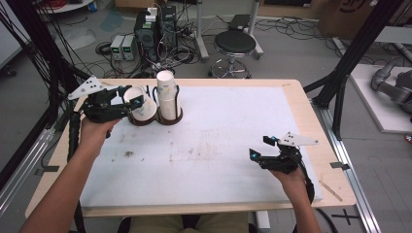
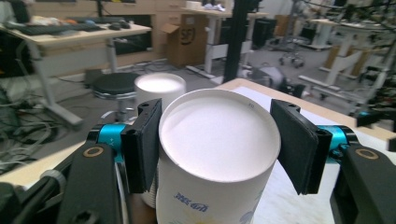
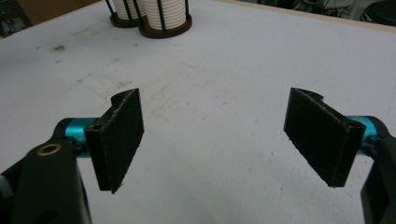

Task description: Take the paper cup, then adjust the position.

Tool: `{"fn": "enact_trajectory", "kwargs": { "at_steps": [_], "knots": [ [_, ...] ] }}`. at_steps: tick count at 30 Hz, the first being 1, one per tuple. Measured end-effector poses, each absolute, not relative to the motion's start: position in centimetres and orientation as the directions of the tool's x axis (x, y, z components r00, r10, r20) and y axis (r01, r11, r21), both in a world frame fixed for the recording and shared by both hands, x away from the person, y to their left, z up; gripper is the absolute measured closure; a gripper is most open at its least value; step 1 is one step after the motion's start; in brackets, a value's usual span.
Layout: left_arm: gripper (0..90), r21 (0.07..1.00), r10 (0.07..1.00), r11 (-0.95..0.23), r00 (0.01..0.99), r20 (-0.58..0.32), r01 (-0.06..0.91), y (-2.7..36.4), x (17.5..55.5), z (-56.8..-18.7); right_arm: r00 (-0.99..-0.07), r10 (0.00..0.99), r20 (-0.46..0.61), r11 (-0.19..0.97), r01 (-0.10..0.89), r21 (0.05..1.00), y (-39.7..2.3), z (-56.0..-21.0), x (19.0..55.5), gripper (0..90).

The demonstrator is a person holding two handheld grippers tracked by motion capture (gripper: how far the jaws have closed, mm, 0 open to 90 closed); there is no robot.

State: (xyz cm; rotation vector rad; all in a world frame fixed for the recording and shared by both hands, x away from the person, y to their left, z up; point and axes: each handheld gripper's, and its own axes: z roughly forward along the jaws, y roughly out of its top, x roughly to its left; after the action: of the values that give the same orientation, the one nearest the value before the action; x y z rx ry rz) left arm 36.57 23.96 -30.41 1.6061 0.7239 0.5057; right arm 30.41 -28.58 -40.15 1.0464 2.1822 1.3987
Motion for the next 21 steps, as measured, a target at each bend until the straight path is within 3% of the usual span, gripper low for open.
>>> {"fn": "enact_trajectory", "kwargs": {
  "at_steps": [10, 21],
  "knots": [
    [36.9, 0.984, 0.604, -0.081, 0.793, -0.077, 0.157, 21.6, 34.9, -32.7, -0.714, 0.694, 0.088, 0.260, 0.363, 0.895, -27.2, -39.8, 30.4, 20.6],
    [36.9, 0.976, 0.520, -0.140, 0.851, -0.068, 0.164, 18.5, 33.7, -34.8, -0.820, 0.562, 0.108, 0.316, 0.334, 0.888, -23.7, -39.7, 31.3, 20.6]
  ]
}}
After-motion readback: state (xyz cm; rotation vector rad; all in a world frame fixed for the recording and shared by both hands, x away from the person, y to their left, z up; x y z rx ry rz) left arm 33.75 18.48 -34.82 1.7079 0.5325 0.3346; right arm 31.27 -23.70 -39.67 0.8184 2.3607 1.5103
